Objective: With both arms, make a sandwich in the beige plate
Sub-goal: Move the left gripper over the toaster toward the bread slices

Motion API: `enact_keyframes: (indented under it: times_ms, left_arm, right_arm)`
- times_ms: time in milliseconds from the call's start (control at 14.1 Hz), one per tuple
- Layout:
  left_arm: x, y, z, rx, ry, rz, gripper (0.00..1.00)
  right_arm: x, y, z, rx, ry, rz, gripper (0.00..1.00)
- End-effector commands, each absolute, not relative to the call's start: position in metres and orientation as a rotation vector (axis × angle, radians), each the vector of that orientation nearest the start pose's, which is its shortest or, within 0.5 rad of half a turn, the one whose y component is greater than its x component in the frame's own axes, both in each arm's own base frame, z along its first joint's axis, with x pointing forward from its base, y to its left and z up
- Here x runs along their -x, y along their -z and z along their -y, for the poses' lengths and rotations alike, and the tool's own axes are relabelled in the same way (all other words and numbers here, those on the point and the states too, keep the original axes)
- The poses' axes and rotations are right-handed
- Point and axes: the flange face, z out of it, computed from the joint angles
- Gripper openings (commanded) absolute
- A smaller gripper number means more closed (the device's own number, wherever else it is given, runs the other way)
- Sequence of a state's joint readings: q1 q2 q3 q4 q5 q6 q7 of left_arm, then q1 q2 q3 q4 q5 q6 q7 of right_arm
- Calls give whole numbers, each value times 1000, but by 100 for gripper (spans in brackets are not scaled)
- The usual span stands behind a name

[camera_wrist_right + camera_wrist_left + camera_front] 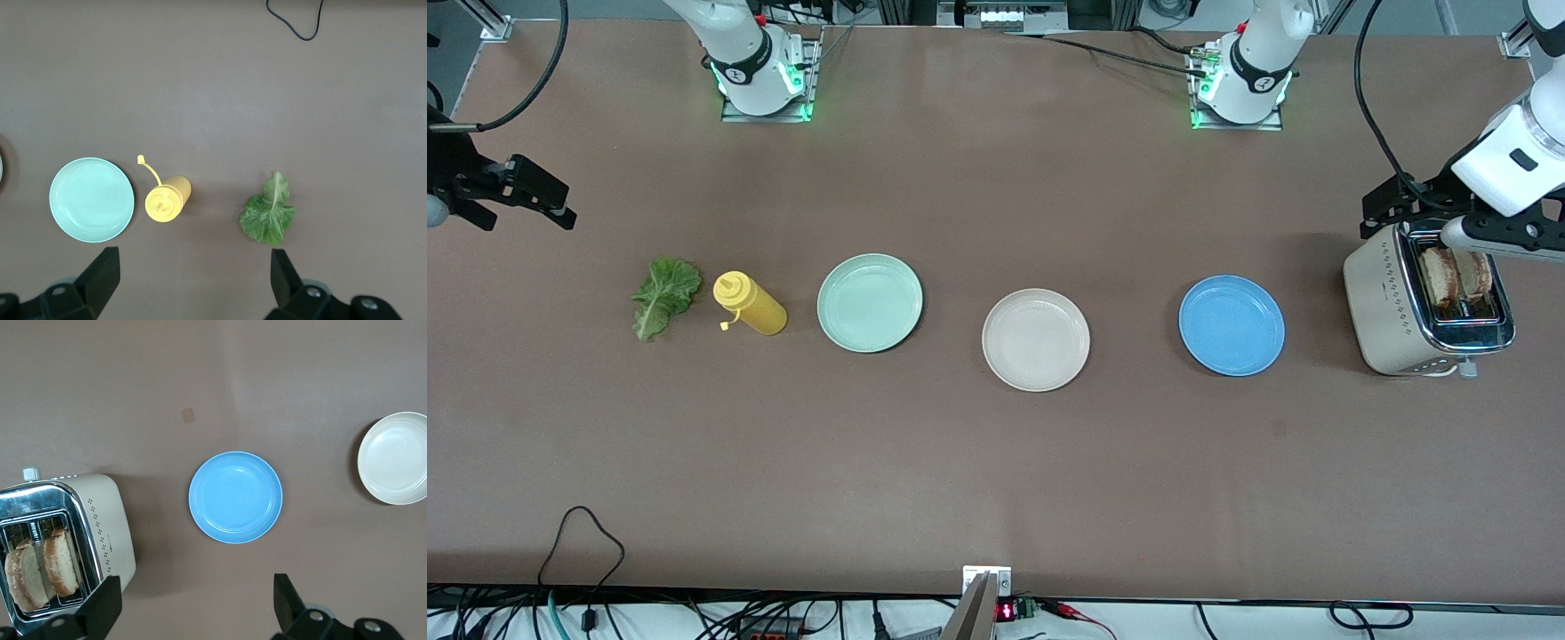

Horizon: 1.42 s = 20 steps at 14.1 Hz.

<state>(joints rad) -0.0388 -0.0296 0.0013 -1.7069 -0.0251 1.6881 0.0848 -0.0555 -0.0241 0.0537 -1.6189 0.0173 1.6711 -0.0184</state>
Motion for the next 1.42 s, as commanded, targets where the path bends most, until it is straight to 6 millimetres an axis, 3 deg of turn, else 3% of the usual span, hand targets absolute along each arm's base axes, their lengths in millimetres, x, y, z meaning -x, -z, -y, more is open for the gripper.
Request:
enact_keyframes:
  times_ms: [0,213,710,853,995,1208,1350]
  left_arm:
    - [-557,-591,22,3136,15,-207,100]
    - [-558,-595,23,3134,24,-214,100]
    - [-559,-575,21,3143,-123,-200,100]
    - [-563,-570,24,3137,-183,-202,100]
    - [-568,-562,18,3127,-267,-195,100]
    - [-576,-554,10,3123,-289,-178,100]
    - [-581,-543,-7,3026,-318,-172,100]
  right_arm:
    - [-556,-624,0,3127,125,42,100]
    - [-561,-622,0,3121,139,43,100]
    - [-565,-616,-4,3115,132,28,100]
    - [-569,-602,-4,3114,84,37,100]
    - [-565,-591,-7,3115,25,56,100]
    - [-565,-590,-10,3114,22,63,100]
    - [-563,-589,-11,3114,-9,66,100]
